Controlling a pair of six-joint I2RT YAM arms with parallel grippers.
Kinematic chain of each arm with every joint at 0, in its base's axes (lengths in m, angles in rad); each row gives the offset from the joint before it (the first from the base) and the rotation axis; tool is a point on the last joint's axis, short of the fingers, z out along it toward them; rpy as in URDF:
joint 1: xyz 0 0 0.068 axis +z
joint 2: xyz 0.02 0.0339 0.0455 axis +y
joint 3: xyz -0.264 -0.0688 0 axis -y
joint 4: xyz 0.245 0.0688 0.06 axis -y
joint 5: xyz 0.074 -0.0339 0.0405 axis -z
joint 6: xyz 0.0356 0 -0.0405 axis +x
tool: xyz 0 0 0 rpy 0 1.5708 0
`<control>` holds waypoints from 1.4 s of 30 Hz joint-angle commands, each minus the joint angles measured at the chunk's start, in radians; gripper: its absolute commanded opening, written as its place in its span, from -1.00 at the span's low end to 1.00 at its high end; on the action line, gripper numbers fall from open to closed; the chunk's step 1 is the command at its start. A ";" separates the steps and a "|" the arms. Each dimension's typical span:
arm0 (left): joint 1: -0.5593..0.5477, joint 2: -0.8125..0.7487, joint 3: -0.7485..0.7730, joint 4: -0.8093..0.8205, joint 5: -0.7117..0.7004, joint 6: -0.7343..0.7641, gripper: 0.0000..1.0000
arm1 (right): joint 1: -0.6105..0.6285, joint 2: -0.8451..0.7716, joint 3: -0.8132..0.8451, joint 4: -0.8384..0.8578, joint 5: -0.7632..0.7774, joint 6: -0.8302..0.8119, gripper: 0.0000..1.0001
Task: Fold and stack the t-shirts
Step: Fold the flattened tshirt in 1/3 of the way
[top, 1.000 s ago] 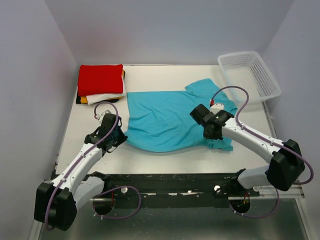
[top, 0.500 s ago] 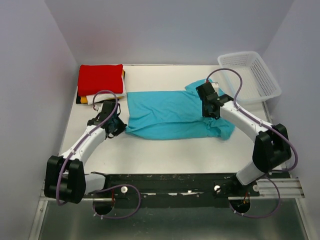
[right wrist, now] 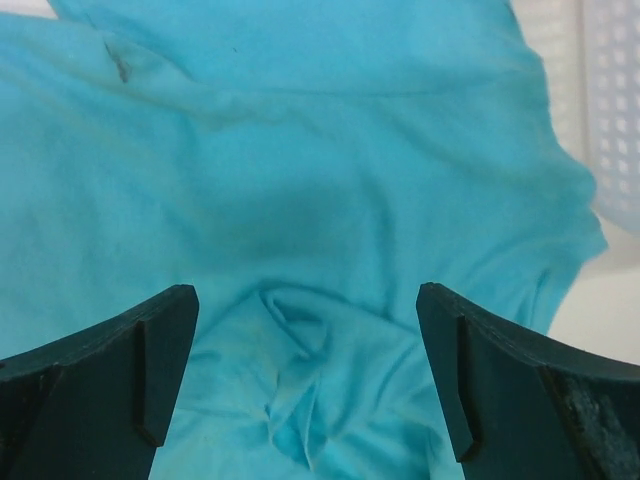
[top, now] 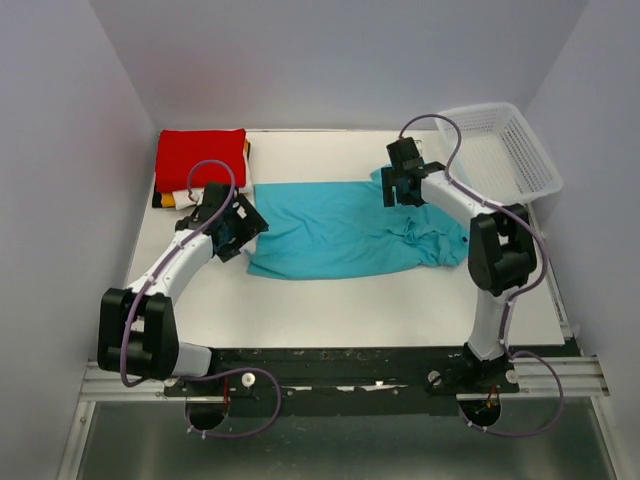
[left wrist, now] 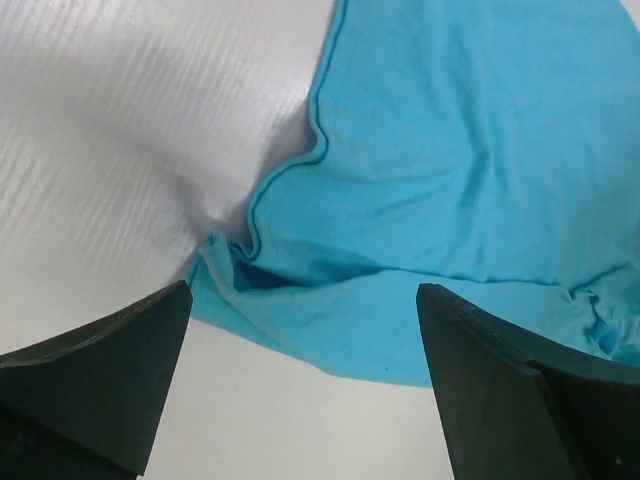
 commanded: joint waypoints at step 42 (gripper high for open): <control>-0.175 0.160 -0.115 0.070 0.143 0.116 0.97 | -0.146 -0.098 -0.145 0.488 -0.208 0.313 1.00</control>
